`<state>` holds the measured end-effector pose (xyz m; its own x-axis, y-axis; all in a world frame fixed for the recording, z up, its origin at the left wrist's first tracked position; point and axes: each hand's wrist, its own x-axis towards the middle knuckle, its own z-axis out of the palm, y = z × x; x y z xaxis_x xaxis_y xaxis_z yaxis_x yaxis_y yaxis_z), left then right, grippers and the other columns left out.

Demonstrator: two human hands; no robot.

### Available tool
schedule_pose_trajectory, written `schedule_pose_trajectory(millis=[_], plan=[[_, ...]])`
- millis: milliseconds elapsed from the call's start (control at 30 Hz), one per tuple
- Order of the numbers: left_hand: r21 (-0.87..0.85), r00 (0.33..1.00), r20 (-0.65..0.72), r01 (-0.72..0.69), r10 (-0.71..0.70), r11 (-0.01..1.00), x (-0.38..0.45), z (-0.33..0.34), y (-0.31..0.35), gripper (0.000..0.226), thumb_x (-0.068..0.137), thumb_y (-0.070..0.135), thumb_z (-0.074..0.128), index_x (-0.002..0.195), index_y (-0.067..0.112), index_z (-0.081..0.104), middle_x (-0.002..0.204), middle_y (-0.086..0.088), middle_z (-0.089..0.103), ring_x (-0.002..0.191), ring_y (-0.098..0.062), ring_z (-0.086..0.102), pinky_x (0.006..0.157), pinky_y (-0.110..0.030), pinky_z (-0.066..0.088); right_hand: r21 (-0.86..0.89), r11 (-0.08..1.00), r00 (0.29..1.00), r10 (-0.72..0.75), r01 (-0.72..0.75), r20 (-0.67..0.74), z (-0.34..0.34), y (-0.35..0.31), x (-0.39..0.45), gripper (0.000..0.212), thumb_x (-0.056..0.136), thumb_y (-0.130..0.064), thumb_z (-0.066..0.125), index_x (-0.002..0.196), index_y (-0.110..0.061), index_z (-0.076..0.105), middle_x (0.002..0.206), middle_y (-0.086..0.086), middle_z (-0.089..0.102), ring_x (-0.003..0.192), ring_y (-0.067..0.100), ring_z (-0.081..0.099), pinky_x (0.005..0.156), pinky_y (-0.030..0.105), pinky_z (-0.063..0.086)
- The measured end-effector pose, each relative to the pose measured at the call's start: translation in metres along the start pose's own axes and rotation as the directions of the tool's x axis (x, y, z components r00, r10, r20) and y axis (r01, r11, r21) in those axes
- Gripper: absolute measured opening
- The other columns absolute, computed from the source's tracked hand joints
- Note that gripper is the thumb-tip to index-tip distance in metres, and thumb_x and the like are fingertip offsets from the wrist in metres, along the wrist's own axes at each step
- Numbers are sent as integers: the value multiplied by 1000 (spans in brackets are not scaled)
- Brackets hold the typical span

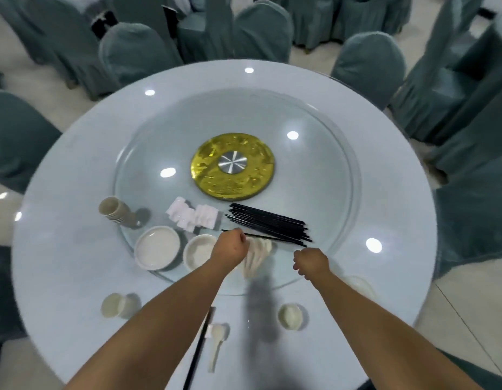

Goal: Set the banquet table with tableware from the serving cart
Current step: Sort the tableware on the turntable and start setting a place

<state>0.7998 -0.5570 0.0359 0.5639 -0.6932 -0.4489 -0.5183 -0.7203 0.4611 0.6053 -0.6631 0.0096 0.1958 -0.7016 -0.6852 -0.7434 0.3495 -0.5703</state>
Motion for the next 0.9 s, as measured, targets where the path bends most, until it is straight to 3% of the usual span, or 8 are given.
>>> schedule_pose_trajectory(millis=[133,233,367,467,600,700,833,900], plan=[[192,996,-80,-19,35,981,-2,-28,-61,35,91,29,52,124,17,59,127,-9,56,117,-31,52,97,-38,45,-123,987,993,-92,100,67,55,-36,-11,20,88,-20,55,69,-13,56,66,5,65,52,19,55,52,23,40],[207,991,-120,85,-61,975,-2,-34,-100,45,95,22,46,139,15,45,136,-12,46,121,-33,46,102,-40,40,-180,972,987,-138,151,84,88,-53,-19,16,83,-17,59,69,-15,53,75,12,68,63,23,58,61,27,44],[129,974,-147,192,-173,973,-1,-33,-132,34,97,17,43,127,6,53,126,-15,49,114,-34,49,98,-41,41,-184,974,985,-108,132,134,118,-61,-22,10,83,-15,59,74,-14,56,70,11,67,54,20,57,55,26,47],[40,978,-119,178,-173,983,0,-32,-144,31,95,16,46,120,1,59,119,-19,53,109,-36,55,96,-41,44,-118,989,984,-71,91,166,136,-66,-22,6,86,-13,56,89,-12,61,69,8,63,55,20,57,54,25,46],[-8,988,-115,107,-107,994,0,-32,-151,29,94,15,47,115,1,62,115,-18,57,109,-32,55,93,-36,42,-52,994,962,-84,101,262,158,-73,-30,34,90,-11,53,123,-18,58,81,12,65,64,21,61,52,24,45],[-19,989,-134,64,-65,998,0,-34,-152,30,95,15,47,116,2,64,115,-17,58,108,-29,55,93,-33,41,-127,984,965,-92,125,244,166,-78,-33,25,89,-9,48,105,-7,68,76,12,65,68,26,59,54,25,44],[-64,985,-154,68,-78,996,2,-38,-150,28,94,14,46,107,2,68,108,-17,61,105,-32,58,88,-35,46,-241,955,967,-115,170,226,168,-85,-35,19,90,-12,46,82,-7,62,85,14,64,76,26,54,64,28,40],[-78,982,-167,79,-91,994,0,-39,-148,28,94,13,47,103,2,70,105,-17,62,101,-32,59,86,-35,47,-286,939,966,-126,188,224,170,-87,-37,20,91,-13,45,76,-8,58,78,10,59,77,26,54,67,30,40]])
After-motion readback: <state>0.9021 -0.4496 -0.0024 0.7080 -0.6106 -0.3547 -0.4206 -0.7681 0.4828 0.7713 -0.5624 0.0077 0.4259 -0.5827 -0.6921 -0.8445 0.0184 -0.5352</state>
